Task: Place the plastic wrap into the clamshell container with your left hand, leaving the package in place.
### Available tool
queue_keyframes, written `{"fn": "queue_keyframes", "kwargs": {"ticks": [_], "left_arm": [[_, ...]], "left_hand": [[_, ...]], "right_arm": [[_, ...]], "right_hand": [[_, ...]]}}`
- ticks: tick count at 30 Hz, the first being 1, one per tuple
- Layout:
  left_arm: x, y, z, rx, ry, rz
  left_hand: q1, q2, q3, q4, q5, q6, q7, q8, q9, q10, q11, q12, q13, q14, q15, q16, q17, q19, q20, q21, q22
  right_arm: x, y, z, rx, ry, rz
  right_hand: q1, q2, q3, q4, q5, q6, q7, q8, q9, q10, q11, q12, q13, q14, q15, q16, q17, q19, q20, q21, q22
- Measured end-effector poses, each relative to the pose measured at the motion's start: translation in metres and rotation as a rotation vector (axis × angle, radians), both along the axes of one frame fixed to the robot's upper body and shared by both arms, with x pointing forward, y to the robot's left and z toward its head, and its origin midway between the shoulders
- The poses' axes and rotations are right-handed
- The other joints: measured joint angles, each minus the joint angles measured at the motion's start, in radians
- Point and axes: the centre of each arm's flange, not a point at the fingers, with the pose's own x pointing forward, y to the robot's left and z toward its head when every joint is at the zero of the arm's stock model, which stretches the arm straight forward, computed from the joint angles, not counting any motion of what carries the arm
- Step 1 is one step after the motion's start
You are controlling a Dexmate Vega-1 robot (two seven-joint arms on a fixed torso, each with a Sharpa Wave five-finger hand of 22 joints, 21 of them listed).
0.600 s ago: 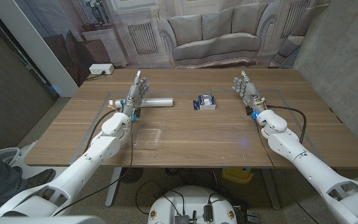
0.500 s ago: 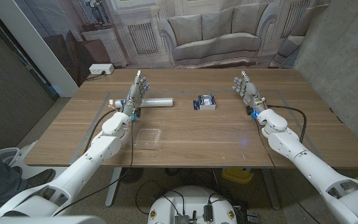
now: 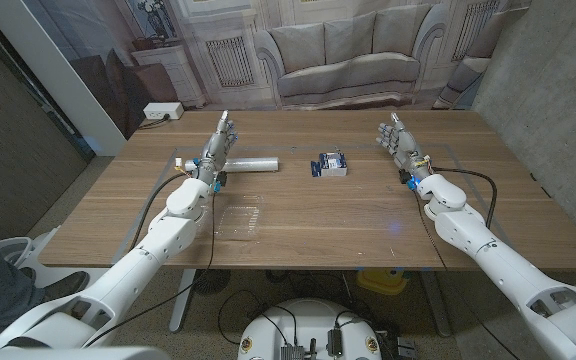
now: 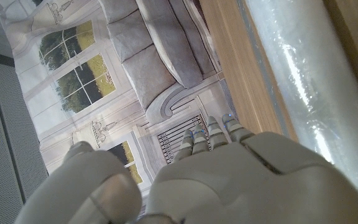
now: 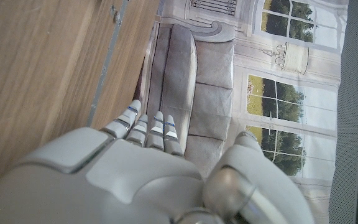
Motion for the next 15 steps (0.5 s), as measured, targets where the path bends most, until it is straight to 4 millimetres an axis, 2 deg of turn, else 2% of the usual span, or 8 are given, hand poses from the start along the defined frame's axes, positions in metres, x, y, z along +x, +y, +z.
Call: {"fn": "queue_keyframes", "kwargs": {"ticks": [2,7,8,11,15], "left_arm": [[-0.001,0.001,0.007,0.02,-0.013,0.014],[0.0,0.003,0.007,0.046,-0.013,0.063],[-0.001,0.003,0.014,0.067,-0.027,0.071],[-0.002,0.004,0.016,0.087,-0.033,0.101],[-0.004,0.004,0.019,0.134,-0.051,0.152]], "left_hand": [[0.003,0.003,0.0,0.0,0.0,0.009,-0.001,0.0,0.0,0.006,-0.002,0.003,0.0,0.005,-0.004,0.0,0.0,0.003,-0.002,0.0,0.0],[0.009,0.009,0.003,-0.003,0.0,0.021,0.0,0.0,0.0,0.016,-0.002,0.005,0.0,0.015,-0.004,0.0,0.0,0.016,0.0,0.007,0.0],[0.012,0.006,0.003,-0.003,0.0,0.021,0.0,0.0,0.0,0.017,-0.002,0.005,0.0,0.015,-0.004,0.0,0.0,0.022,-0.001,0.007,0.0],[0.02,0.007,0.004,-0.004,0.0,0.032,0.0,0.008,0.0,0.025,0.0,0.005,0.0,0.018,-0.002,0.0,0.0,0.031,-0.002,0.007,0.0],[0.037,0.009,0.005,-0.016,0.0,0.056,-0.002,0.008,0.0,0.047,-0.008,0.005,0.0,0.042,-0.008,0.004,0.0,0.05,-0.004,0.015,0.0]], "right_arm": [[0.001,-0.001,0.0,0.009,0.002,-0.008],[0.002,-0.001,-0.002,0.013,0.006,-0.007],[0.002,-0.002,-0.002,0.019,0.008,-0.016],[0.002,-0.001,-0.002,0.023,0.009,-0.017],[0.002,-0.001,-0.002,0.03,0.01,-0.027]], "right_hand": [[0.0,0.0,0.0,0.0,0.0,0.0,0.0,0.0,0.0,0.0,0.0,0.0,0.0,0.0,0.0,0.0,0.0,0.004,0.004,0.0,0.0],[0.0,0.0,0.0,0.0,0.0,0.0,0.0,0.0,0.0,0.0,0.0,0.0,0.0,0.0,0.0,0.0,0.0,0.004,0.004,0.0,0.0],[0.0,0.0,0.0,0.0,0.0,0.0,0.0,0.0,0.0,0.0,0.0,0.0,0.0,0.0,0.0,0.0,0.0,0.004,0.004,0.0,0.0],[0.0,0.0,0.0,0.0,0.0,0.0,0.0,0.0,0.0,0.0,0.0,0.0,0.0,0.0,0.0,0.0,0.0,0.004,0.004,-0.002,0.0],[0.0,0.0,0.0,0.0,0.0,0.0,0.0,0.0,0.0,0.0,0.0,0.0,0.0,0.0,0.0,0.0,0.0,0.003,0.004,-0.005,0.0]]}}
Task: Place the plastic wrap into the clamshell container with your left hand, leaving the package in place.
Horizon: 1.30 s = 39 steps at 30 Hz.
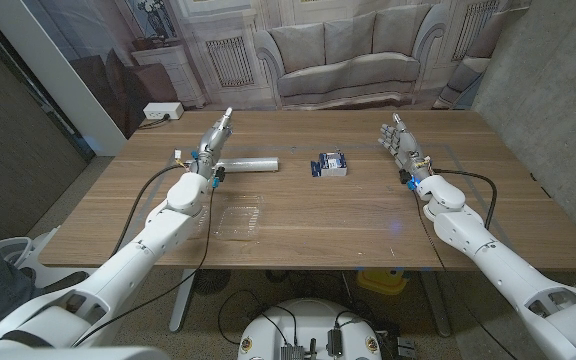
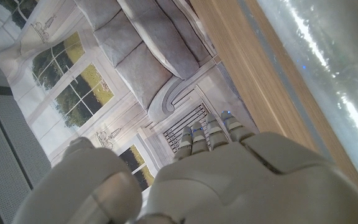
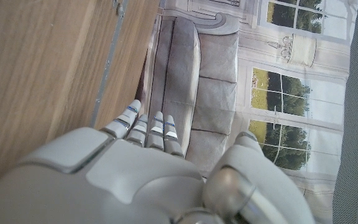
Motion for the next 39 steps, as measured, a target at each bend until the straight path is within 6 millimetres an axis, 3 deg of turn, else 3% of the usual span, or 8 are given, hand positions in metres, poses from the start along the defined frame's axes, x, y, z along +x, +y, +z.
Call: {"fn": "queue_keyframes", "kwargs": {"ticks": [8,25,39], "left_arm": [[-0.004,0.001,0.001,0.088,-0.033,0.104],[-0.018,0.004,0.007,0.247,-0.137,0.27],[-0.03,0.014,0.015,0.392,-0.174,0.393]], "left_hand": [[0.032,0.001,0.002,-0.01,0.008,0.037,-0.014,0.008,0.0,0.036,-0.014,0.007,0.0,0.036,-0.01,0.004,0.0,0.027,-0.013,0.006,0.004],[0.088,0.008,0.001,-0.042,0.023,0.115,-0.016,0.023,0.0,0.119,-0.03,0.019,0.0,0.121,-0.031,0.012,0.0,0.116,-0.021,0.024,0.005],[0.138,-0.01,0.001,-0.067,0.029,0.121,-0.022,0.023,0.0,0.128,-0.032,0.019,0.005,0.131,-0.031,0.012,0.0,0.12,-0.023,0.024,0.005]], "right_arm": [[-0.003,0.003,-0.003,0.009,0.001,-0.014],[-0.011,0.009,-0.005,0.023,0.003,-0.042],[-0.015,0.013,0.0,0.016,0.006,-0.058]], "right_hand": [[0.0,0.0,0.0,0.0,0.0,0.0,0.0,0.0,0.0,0.0,0.0,0.0,0.0,0.0,0.0,0.0,0.0,0.0,0.0,0.0,0.0],[0.004,0.004,0.0,0.0,0.0,0.0,0.0,0.0,0.0,0.0,0.0,0.0,0.0,0.0,0.0,0.0,0.0,0.0,0.0,-0.007,0.0],[0.004,0.004,0.0,0.0,0.0,0.0,0.0,0.0,0.0,0.0,0.0,0.0,0.0,0.0,0.0,0.0,0.0,0.0,0.0,-0.015,0.0]]}}
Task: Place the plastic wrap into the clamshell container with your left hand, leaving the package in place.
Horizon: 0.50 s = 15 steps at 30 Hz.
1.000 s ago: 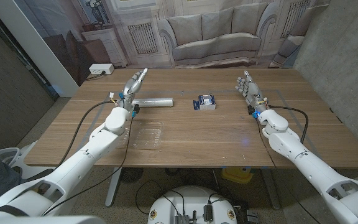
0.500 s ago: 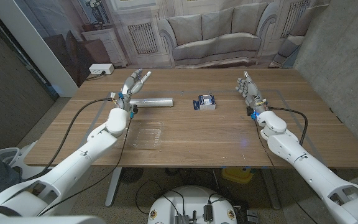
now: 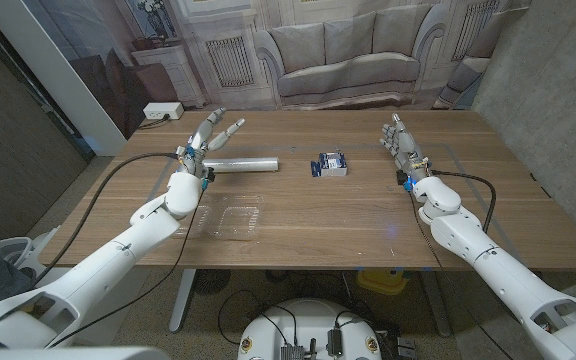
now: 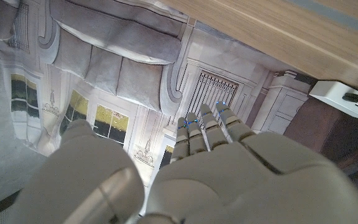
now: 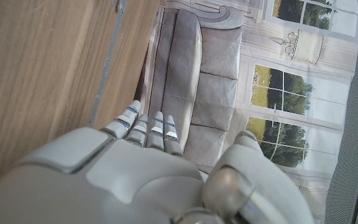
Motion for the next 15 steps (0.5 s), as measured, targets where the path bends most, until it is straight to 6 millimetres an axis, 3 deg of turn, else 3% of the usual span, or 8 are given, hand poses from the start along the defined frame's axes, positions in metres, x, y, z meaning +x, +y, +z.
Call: {"fn": "queue_keyframes", "kwargs": {"ticks": [7,15], "left_arm": [[-0.008,0.004,0.005,0.066,-0.008,0.06],[-0.014,0.009,0.008,0.125,0.0,0.127]], "left_hand": [[0.065,-0.025,0.001,-0.043,0.007,0.0,0.0,-0.01,0.0,0.0,0.0,-0.013,0.0,0.0,0.0,-0.008,0.0,0.0,0.0,-0.005,0.0],[0.127,-0.047,0.0,-0.078,0.015,-0.007,0.001,-0.018,0.0,-0.018,-0.018,-0.025,0.0,-0.012,-0.004,-0.022,0.0,-0.01,0.001,-0.02,0.0]], "right_arm": [[-0.001,0.002,0.003,-0.006,0.0,-0.01],[-0.002,0.004,0.009,-0.018,-0.006,-0.017]], "right_hand": [[0.0,0.0,0.0,0.0,0.0,0.0,0.0,0.0,0.0,0.0,0.0,0.0,0.0,0.0,0.0,0.0,0.0,0.0,0.0,-0.001,0.0],[0.0,0.0,0.004,-0.004,0.0,0.0,0.0,0.0,0.0,0.0,0.0,0.0,0.0,0.0,0.0,0.0,0.0,0.0,0.0,-0.007,0.0]]}}
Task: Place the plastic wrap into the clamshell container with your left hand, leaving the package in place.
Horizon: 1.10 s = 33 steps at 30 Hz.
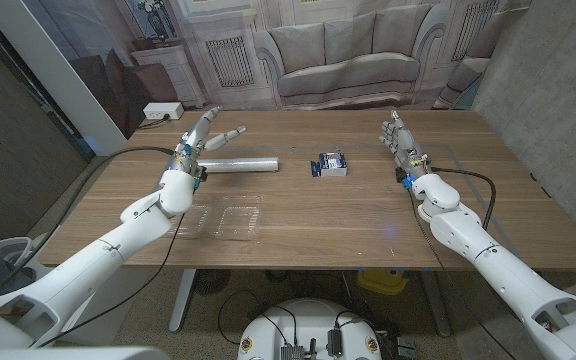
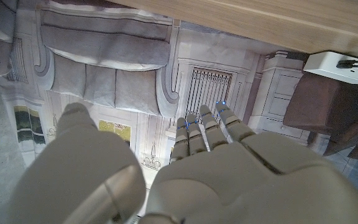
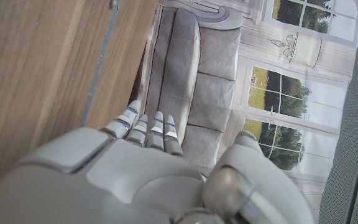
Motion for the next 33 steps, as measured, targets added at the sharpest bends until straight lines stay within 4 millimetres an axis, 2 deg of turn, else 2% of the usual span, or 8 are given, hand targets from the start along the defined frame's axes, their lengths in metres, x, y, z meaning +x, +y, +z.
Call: {"fn": "queue_keyframes", "kwargs": {"ticks": [13,24,33], "left_arm": [[-0.005,0.003,0.002,0.107,0.034,0.082],[-0.002,-0.002,0.009,0.23,0.072,0.161],[0.003,-0.012,0.015,0.313,0.085,0.203]], "left_hand": [[0.042,-0.014,-0.004,-0.023,0.004,0.003,-0.005,0.0,0.0,0.0,0.0,-0.004,0.0,-0.001,0.001,-0.002,0.0,-0.006,-0.007,0.0,0.0],[0.054,-0.012,-0.008,-0.027,0.004,0.008,-0.01,0.0,0.0,0.009,-0.002,-0.004,0.0,0.002,-0.002,-0.002,0.0,-0.006,-0.006,0.0,0.0],[0.06,-0.013,-0.013,-0.032,0.008,0.018,-0.012,0.0,0.0,0.022,-0.014,-0.003,0.0,0.01,-0.005,-0.002,0.0,0.003,-0.008,0.0,0.0]], "right_arm": [[-0.004,0.002,0.01,-0.002,-0.02,-0.011],[-0.024,-0.019,0.018,0.025,-0.074,-0.073],[-0.036,-0.031,0.018,0.039,-0.08,-0.116]], "right_hand": [[0.0,0.0,-0.003,-0.003,0.0,0.0,0.0,0.0,0.0,0.0,0.0,0.0,0.0,0.0,0.0,0.0,0.0,0.0,0.0,0.0,0.0],[-0.004,0.004,-0.003,-0.003,0.0,0.006,-0.006,0.004,0.0,0.0,0.0,0.0,0.0,0.0,0.0,0.0,0.0,0.0,0.0,-0.009,0.0],[-0.012,0.004,-0.007,0.002,0.0,0.006,-0.006,0.004,0.0,0.0,0.0,0.0,0.0,0.0,0.0,0.0,0.001,0.004,-0.004,-0.009,0.0]]}}
